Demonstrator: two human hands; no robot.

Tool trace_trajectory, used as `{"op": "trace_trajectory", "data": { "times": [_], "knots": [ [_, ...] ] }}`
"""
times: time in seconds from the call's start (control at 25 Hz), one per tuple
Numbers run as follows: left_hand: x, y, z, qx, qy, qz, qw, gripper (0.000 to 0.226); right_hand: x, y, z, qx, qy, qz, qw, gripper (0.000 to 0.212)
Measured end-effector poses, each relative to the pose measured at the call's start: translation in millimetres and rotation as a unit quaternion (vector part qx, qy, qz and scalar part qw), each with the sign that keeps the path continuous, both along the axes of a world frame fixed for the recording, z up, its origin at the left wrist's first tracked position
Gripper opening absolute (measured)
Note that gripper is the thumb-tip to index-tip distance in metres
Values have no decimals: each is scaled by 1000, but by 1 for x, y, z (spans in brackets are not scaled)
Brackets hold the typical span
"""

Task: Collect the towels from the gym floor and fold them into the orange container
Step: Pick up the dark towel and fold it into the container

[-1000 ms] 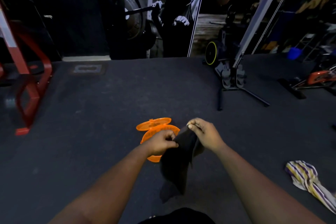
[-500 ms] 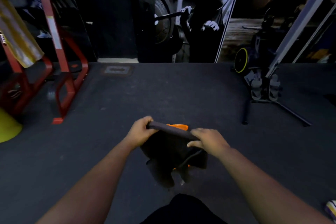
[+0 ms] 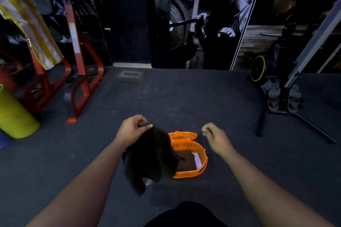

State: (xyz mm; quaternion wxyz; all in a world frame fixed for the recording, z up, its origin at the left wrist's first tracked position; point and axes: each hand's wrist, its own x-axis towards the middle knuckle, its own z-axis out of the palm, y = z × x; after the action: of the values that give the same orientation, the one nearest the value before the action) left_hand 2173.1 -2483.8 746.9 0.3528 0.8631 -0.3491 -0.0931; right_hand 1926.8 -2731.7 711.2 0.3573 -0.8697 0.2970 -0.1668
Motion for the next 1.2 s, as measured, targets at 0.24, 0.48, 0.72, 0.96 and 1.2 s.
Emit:
{"op": "trace_trajectory", "data": {
  "times": [0.24,0.48,0.72,0.96,1.2],
  "knots": [
    [-39,-43,33,-52,-33,-175,983,14,67,64,-1,-38,61,180,981,78],
    [-16,-19,57,-85,-6,-89,992,4,41,41,-16,-85,6,142,986,23],
    [10,14,11,366,-190,-159,897,36,17,27,-32,-37,101,17,994,29],
    [33,34,-23,8,63,69,996,21,-3,7,-6,-171,165,60,970,47],
    [38,30,-34,-117,201,249,940,39,-11,-14,-15,-35,116,-67,990,44]
  ]
}}
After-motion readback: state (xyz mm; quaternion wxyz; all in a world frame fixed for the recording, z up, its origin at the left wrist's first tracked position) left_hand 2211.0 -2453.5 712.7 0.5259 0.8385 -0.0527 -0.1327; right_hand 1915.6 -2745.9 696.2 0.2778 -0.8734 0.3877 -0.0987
